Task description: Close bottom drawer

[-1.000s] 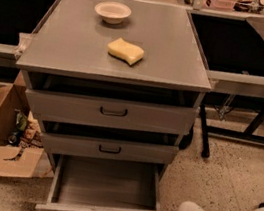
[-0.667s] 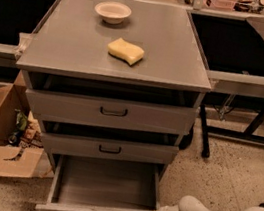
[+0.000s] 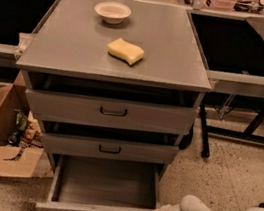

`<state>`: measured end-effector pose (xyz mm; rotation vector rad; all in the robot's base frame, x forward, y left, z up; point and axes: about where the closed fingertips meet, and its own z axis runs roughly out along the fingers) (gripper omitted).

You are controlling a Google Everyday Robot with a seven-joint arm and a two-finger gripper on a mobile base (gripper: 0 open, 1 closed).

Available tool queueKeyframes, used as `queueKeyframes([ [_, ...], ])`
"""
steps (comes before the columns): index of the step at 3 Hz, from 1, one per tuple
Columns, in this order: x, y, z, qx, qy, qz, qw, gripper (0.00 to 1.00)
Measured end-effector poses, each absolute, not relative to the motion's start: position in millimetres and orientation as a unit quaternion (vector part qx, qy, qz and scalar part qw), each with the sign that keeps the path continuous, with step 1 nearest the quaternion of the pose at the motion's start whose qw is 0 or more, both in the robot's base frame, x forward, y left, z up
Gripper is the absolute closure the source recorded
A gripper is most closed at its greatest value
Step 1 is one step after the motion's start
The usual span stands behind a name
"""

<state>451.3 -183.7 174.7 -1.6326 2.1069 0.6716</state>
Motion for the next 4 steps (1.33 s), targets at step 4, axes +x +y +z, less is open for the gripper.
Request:
queueKeyframes([
  [4,451.2,-183.6,174.6,-0.583,0.752,0.24,0.195,0.0],
])
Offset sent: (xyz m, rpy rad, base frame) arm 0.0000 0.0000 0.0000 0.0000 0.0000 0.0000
